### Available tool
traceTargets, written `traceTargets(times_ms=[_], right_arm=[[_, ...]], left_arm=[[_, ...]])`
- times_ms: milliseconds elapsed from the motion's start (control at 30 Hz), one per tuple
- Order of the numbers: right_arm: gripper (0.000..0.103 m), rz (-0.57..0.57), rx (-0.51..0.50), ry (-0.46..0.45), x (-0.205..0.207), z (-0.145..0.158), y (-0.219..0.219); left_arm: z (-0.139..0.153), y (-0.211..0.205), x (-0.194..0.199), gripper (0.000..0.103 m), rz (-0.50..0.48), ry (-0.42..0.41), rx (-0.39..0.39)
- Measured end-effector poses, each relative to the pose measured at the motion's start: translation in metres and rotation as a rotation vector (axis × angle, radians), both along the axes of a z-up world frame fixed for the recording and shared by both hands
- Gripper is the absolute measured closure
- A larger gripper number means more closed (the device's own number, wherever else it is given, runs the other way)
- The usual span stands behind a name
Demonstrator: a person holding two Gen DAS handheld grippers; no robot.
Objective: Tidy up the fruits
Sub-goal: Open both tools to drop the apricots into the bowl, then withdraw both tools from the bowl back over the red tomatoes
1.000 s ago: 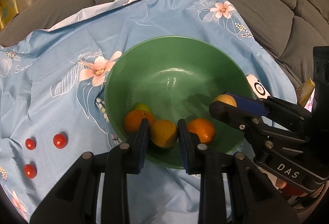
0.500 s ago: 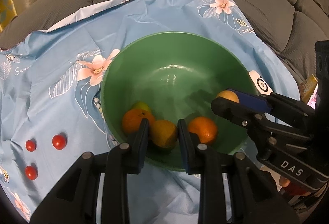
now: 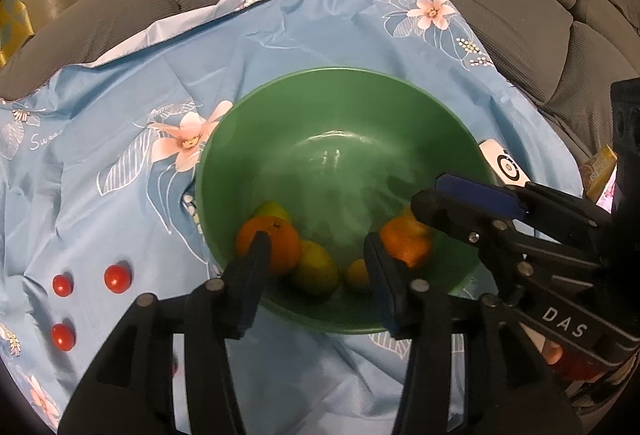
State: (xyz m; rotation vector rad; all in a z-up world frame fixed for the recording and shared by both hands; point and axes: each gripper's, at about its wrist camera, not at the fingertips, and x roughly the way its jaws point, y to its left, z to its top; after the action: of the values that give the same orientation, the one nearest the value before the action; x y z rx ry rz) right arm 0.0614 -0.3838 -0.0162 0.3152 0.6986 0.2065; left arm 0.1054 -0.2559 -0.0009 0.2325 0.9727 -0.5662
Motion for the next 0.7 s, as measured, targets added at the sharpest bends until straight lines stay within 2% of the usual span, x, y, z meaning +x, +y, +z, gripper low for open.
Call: traceTargets(times_ms=[167, 267, 333, 700], right_arm=[[0.074, -0.018, -0.002, 0.006, -0.002, 0.002, 0.0], [0.068, -0.035, -0.008, 0.013, -0.004, 0.003, -0.001], [0.064, -0.041, -0.004, 0.015, -0.007, 0.005, -0.002], [0.063, -0.019, -0.016, -0.007, -0.026, 0.018, 0.011]], left_arm=[[0.006, 0.004, -0.002, 0.042, 0.015, -0.01, -0.005], [0.01, 0.007, -0.005, 0.034, 0.025, -0.021, -0.004], [0.014, 0.01, -0.009, 0.033, 0.03, -0.031, -0.004], [0.018, 0.057, -0.041, 0.029, 0.126, -0.021, -0.027]])
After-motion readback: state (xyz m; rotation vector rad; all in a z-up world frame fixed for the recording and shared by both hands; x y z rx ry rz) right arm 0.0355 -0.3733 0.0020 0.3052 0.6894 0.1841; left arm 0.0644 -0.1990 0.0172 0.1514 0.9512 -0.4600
